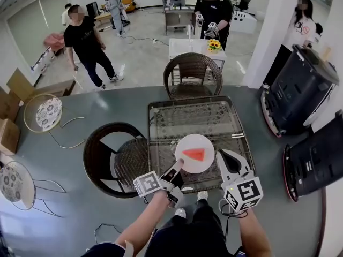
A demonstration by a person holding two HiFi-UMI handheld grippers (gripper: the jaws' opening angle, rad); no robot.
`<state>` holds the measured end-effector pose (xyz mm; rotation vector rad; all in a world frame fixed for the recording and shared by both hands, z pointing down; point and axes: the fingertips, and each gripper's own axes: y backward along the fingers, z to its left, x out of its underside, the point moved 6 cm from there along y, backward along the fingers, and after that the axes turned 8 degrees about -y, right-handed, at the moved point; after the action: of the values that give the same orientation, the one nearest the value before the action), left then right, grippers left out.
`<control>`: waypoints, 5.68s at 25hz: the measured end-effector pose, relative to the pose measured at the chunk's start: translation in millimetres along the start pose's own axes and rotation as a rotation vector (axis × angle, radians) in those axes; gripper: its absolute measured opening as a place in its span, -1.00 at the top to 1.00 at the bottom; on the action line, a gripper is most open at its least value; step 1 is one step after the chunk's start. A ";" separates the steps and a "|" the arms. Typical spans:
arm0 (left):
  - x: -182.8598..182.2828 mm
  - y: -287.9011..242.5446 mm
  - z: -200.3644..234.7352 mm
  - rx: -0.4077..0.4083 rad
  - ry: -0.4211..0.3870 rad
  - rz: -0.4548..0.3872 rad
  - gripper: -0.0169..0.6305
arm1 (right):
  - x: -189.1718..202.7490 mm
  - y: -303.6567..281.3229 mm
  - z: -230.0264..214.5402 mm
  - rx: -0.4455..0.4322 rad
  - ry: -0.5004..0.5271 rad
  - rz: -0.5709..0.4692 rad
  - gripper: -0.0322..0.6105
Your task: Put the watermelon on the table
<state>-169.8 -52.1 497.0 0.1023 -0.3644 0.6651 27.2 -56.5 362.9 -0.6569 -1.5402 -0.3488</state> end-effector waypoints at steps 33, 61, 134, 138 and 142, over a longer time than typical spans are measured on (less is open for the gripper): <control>29.4 -86.0 134.0 -0.204 0.115 0.048 0.90 | 59.7 -57.5 -100.2 -0.004 -0.102 0.110 0.89; 44.1 -165.6 200.8 -0.309 0.149 0.119 0.90 | 89.8 -74.2 -151.1 0.041 -0.157 0.183 0.89; 12.6 -170.8 114.3 -0.559 -0.916 0.287 0.65 | 83.0 -67.8 -143.5 0.030 -0.187 0.128 0.89; 1.4 -166.0 70.0 -0.425 -0.957 0.232 0.65 | 73.4 -67.0 -138.8 0.020 -0.179 0.104 0.89; -3.6 -160.3 23.2 -0.292 -1.023 0.197 0.65 | 63.7 -66.7 -131.7 0.000 -0.167 0.073 0.89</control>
<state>-80.0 -184.8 520.9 0.1238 -1.4651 0.7079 95.0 -174.3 449.0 -0.7559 -1.6700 -0.2435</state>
